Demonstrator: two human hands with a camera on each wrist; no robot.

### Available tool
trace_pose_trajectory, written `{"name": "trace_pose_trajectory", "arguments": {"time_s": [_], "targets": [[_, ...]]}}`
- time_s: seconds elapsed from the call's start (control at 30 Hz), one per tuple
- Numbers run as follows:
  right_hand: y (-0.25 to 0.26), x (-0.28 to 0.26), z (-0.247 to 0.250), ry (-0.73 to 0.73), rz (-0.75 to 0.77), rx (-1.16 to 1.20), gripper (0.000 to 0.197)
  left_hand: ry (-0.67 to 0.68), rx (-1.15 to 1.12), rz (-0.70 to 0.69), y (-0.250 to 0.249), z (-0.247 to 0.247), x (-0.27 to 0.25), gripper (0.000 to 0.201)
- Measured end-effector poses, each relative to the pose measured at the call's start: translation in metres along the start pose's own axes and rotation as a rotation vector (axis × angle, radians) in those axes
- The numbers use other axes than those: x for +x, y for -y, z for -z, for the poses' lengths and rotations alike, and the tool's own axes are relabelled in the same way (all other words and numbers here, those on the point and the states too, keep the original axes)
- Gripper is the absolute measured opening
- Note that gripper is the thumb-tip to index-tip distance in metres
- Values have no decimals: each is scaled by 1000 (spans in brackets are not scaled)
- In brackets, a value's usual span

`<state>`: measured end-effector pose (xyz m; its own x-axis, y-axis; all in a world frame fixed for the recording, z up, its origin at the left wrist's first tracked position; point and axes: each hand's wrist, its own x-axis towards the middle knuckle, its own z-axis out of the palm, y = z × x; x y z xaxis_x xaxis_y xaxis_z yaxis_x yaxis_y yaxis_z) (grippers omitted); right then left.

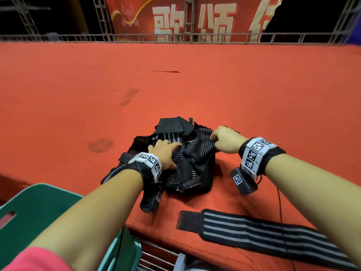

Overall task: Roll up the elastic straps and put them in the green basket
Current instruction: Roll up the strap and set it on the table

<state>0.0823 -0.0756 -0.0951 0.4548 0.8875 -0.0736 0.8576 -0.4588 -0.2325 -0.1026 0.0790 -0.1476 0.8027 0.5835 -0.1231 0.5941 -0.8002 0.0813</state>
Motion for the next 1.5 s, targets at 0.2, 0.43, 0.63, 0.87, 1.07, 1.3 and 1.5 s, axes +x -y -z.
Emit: {"name": "trace_pose_trajectory", "arguments": {"time_s": [0.2,0.43,0.63,0.87,1.07,1.3,1.5], "targets": [[38,-9,-11,-58,274,-261,56,-44,-15,-120,-1,4,0,61],[32,0,-42,47,291,-433,56,-58,-30,-94,2,7,-10,16],[-16,-5,-35,27,208,-375,29,-12,-42,66,28,16,-20,18],[-48,-4,-41,85,50,-239,30,27,-38,193,31,15,-19,18],[-38,2,-32,76,91,-11,49,3,-65,216,31,27,-17,23],[-7,21,-26,-25,68,0,49,-52,-141,19,2,28,-5,31],[3,30,-30,59,11,-110,33,44,-147,-19,-28,14,2,46]]}}
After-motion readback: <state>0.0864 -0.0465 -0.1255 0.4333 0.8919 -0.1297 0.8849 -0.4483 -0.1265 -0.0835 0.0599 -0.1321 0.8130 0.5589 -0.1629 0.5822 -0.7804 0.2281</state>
